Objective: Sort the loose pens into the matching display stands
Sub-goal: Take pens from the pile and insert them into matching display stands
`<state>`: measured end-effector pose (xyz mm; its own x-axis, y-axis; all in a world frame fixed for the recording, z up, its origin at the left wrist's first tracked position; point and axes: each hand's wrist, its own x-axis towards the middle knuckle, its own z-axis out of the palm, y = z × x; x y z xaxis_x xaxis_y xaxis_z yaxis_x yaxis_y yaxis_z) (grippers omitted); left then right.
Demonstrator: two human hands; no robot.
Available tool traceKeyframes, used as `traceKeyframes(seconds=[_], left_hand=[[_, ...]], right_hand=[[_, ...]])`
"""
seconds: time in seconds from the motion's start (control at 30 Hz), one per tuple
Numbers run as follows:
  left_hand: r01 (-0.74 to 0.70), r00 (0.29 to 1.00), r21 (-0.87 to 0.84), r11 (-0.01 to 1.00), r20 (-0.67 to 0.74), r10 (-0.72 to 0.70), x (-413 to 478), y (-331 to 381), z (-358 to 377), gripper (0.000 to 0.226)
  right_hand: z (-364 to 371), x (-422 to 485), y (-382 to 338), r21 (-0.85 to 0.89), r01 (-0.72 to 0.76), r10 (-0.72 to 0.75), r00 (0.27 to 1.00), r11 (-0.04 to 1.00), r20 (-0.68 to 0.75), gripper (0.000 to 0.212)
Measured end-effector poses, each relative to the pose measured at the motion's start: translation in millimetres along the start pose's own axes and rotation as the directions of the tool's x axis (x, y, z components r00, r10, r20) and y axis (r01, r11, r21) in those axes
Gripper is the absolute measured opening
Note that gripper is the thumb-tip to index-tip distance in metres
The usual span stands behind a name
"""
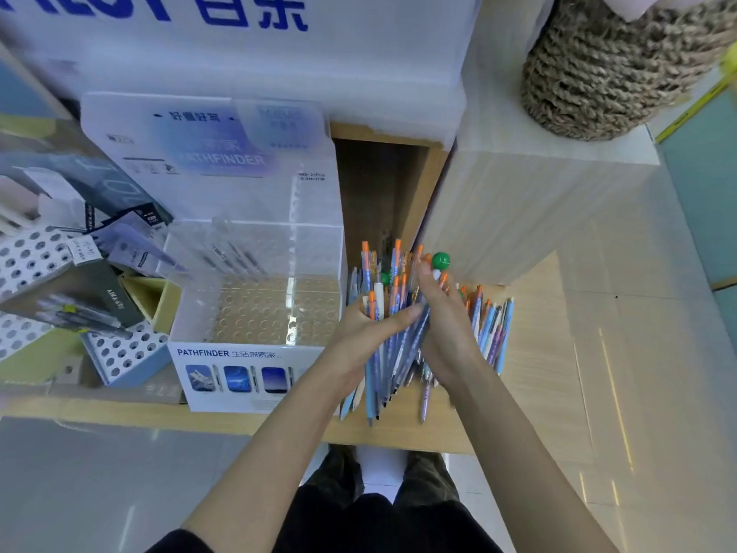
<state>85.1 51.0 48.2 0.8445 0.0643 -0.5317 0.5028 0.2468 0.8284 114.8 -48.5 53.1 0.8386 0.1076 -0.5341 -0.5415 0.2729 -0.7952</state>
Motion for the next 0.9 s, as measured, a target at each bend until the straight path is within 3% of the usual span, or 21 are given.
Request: traceKeyframes(seconds=[0.1,0.13,0.23,0.33,0.5,0.63,0.9], left_hand=[[-0.013,0.999,0.025,1.0,0.041,0.012,-2.9,-0.3,-7.1,0.044],[-0.021,0.999,0.012,1.0,0.044,0.021,-4.1,-0.2,-8.9,0.04],[-0.066,0.998,-0.02,0.998,0.024,0.066,-11.8,3.6,-14.2,0.033],[-0.117,0.993,-0.032,0.993,-0.028,0.116,-18.1,10.0,-20.9,0.032],[-0.202,0.966,-0.07,0.977,-0.176,0.187,-30.9,25.2,-33.4,0.04],[-0.267,0.935,-0.114,0.957,-0.273,0.228,-47.9,34.6,-53.8,0.042],[-0.349,0.892,-0.222,0.91,-0.376,0.25,-87.7,32.6,-113.9,0.026]], right_hand=[[12.6,-7.2,4.5,-0.056,-0.03,0.03,1.0,0.998,-0.005,0.093],[13.9,-7.9,5.4,-0.075,-0.04,0.04,0.999,0.996,0.006,0.092],[15.6,-11.3,4.1,-0.035,-0.037,0.041,0.995,0.999,0.095,0.057],[20.9,-15.3,-0.1,0.065,-0.02,0.005,0.974,0.998,0.225,0.05],[39.5,-20.2,-6.6,0.256,-0.017,-0.065,0.949,0.967,0.309,0.049],[71.1,-31.9,-6.0,0.188,-0.004,-0.058,0.945,0.982,0.323,0.009],[135.1,-56.8,27.1,0.175,-0.013,-0.054,0.926,0.984,0.373,0.006]])
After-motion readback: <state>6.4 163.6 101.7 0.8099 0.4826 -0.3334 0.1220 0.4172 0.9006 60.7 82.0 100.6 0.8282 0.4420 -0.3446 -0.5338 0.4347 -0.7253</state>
